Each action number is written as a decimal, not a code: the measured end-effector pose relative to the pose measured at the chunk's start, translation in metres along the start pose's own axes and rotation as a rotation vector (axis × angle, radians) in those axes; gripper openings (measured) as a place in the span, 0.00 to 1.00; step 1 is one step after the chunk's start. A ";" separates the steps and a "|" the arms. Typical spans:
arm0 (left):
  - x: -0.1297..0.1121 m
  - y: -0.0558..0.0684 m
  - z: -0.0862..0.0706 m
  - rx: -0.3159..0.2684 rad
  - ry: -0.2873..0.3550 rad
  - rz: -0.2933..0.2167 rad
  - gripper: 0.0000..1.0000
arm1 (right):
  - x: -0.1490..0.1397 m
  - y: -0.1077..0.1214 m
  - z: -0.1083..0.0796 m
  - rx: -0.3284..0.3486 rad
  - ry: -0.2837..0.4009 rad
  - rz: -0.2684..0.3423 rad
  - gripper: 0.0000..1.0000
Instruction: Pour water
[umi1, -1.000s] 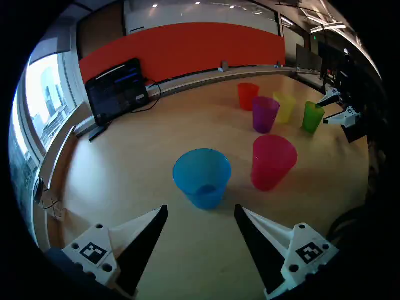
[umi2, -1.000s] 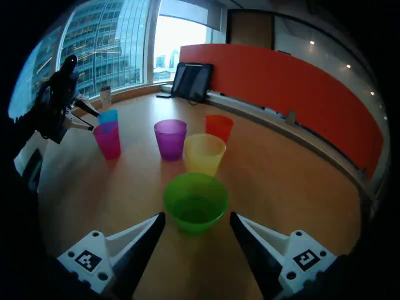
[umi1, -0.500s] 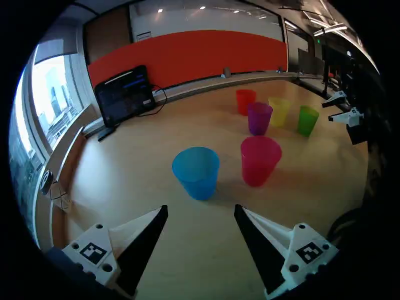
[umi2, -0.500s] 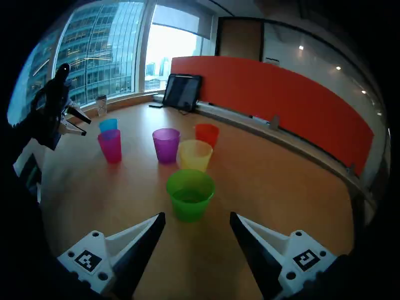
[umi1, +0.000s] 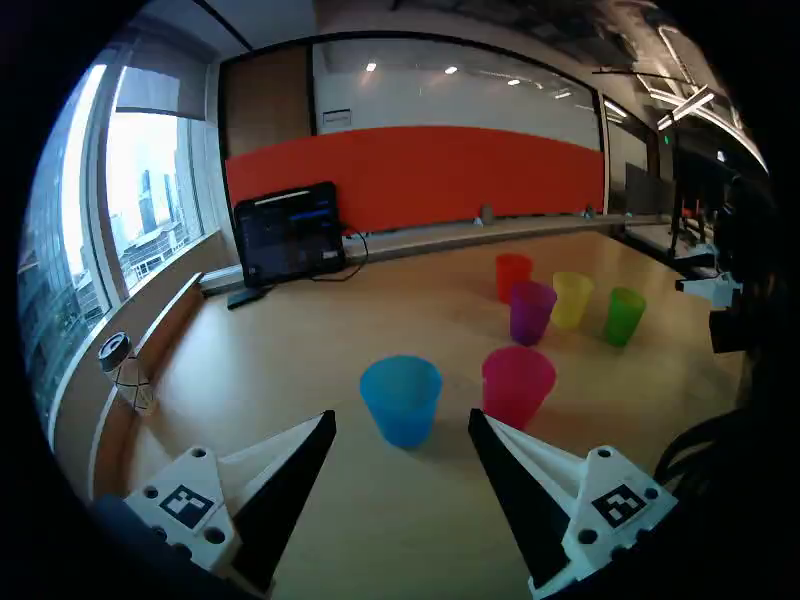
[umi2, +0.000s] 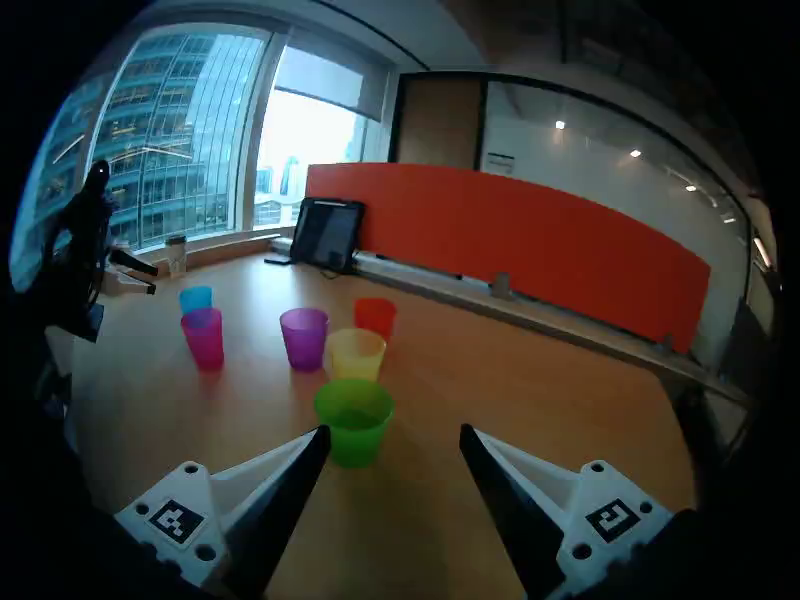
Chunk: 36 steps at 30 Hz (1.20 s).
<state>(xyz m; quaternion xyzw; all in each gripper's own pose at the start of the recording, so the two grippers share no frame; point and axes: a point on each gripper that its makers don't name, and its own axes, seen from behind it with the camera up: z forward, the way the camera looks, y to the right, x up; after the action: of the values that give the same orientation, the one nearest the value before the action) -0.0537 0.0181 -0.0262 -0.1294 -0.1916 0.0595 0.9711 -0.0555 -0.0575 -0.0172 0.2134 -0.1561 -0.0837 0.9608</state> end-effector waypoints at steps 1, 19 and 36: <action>0.007 0.002 0.000 0.000 0.024 -0.015 0.99 | 0.005 0.003 0.000 -0.018 0.019 0.013 1.00; 0.089 0.015 0.001 0.086 0.331 -0.067 0.99 | 0.070 0.048 -0.014 -0.294 0.284 0.071 1.00; 0.102 0.006 0.000 0.228 0.448 -0.116 0.99 | 0.105 0.068 -0.038 -0.455 0.492 0.164 1.00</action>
<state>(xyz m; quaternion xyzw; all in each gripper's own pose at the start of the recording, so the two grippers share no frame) 0.0396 0.0410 0.0081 -0.0179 0.0291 -0.0051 0.9994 0.0620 -0.0059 0.0077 -0.0057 0.0862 0.0152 0.9961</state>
